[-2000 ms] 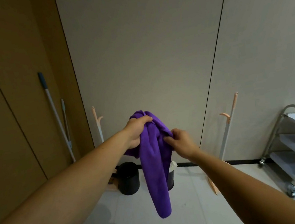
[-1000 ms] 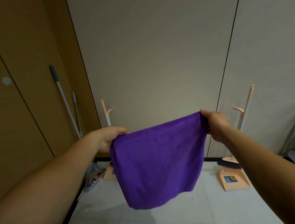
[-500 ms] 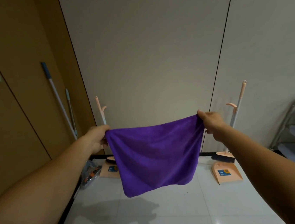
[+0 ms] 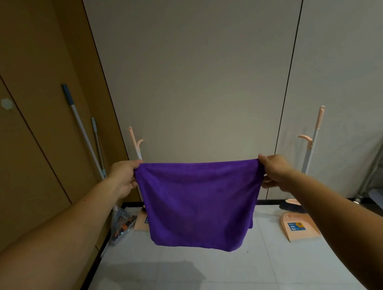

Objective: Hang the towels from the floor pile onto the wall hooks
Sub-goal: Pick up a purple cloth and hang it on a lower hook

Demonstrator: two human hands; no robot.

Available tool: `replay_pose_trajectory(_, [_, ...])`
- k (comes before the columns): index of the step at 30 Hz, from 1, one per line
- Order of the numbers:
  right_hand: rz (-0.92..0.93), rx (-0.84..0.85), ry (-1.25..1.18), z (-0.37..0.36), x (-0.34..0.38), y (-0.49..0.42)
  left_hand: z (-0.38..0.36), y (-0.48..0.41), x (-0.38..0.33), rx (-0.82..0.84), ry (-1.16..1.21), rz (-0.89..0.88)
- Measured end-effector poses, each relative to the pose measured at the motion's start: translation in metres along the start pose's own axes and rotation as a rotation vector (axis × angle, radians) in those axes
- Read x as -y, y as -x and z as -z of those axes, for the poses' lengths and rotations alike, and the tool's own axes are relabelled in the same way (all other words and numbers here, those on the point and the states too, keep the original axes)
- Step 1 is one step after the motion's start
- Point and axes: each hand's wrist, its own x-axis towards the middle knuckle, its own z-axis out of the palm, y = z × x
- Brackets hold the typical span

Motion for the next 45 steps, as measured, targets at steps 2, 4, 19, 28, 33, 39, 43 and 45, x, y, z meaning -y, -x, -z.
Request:
replay_pose_trajectory(2, [0.016,-0.003,0.075,-0.001,-0.003,-0.002,-0.002,0.002,0.001,-0.026,0.004,-0.018])
replay_pose_trajectory(4, [0.029,-0.021,0.095,-0.001,-0.003,-0.004,-0.002,0.003,0.002,-0.036,-0.031,-0.028])
replay_pose_trajectory(19, [0.193,0.035,-0.203,-0.011,0.003,-0.013,0.036,0.015,0.000,0.262,-0.304,0.208])
replay_pose_trajectory(28, [0.363,0.219,0.099,-0.038,0.015,-0.017,0.052,0.038,0.012,0.161,-0.744,0.062])
replay_pose_trajectory(33, [0.467,0.187,0.268,-0.077,0.024,-0.022,0.078,0.053,0.028,-0.020,-0.807,-0.128])
replay_pose_trajectory(39, [0.544,0.243,0.056,-0.156,0.044,-0.003,0.120,0.072,0.041,-0.332,-0.701,-0.356])
replay_pose_trajectory(43, [0.420,0.316,-0.240,-0.211,0.066,0.019,0.162,0.078,0.034,-0.386,-0.250,-0.311])
replay_pose_trajectory(45, [0.398,0.388,-0.278,-0.236,0.077,0.028,0.186,0.080,0.027,-0.324,-0.074,-0.271])
